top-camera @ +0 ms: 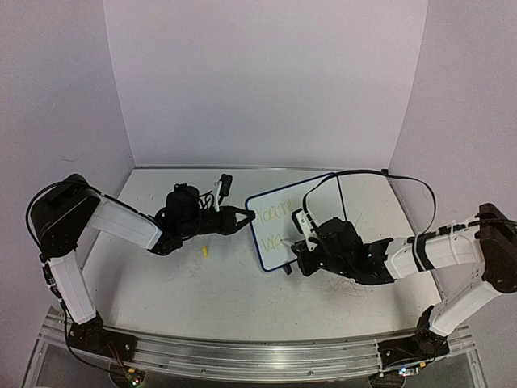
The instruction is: Write a sentence on the whiteboard
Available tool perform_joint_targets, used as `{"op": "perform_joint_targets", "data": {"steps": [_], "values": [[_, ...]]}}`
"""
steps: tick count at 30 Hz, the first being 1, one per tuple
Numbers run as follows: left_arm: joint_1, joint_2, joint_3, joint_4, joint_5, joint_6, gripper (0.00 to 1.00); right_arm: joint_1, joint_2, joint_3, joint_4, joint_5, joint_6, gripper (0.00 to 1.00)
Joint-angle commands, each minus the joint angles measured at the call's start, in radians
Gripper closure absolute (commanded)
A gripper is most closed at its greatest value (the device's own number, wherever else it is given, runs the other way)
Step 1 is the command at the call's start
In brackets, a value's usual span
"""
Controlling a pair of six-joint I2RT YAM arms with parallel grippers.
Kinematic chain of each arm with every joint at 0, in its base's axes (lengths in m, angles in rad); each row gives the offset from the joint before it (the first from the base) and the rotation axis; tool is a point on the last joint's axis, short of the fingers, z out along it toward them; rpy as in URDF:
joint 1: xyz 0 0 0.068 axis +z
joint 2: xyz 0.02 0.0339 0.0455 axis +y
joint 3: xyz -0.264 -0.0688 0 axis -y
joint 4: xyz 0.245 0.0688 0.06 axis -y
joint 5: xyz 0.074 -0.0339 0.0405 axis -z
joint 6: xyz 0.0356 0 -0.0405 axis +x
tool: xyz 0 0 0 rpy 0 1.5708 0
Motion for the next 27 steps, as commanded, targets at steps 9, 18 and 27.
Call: {"op": "perform_joint_targets", "data": {"steps": [9, 18, 27], "values": [[0.003, -0.011, 0.028, -0.017, 0.015, -0.007, 1.0, -0.008, -0.002, -0.024, -0.043, 0.03, 0.038, 1.0], [0.003, -0.009, 0.026, -0.018, 0.015, -0.007, 1.0, -0.008, -0.011, -0.026, -0.049, 0.036, 0.045, 1.0], [0.003, -0.009, 0.029, -0.019, 0.016, -0.008, 1.0, -0.008, -0.012, -0.013, -0.052, 0.054, 0.026, 1.0]]}}
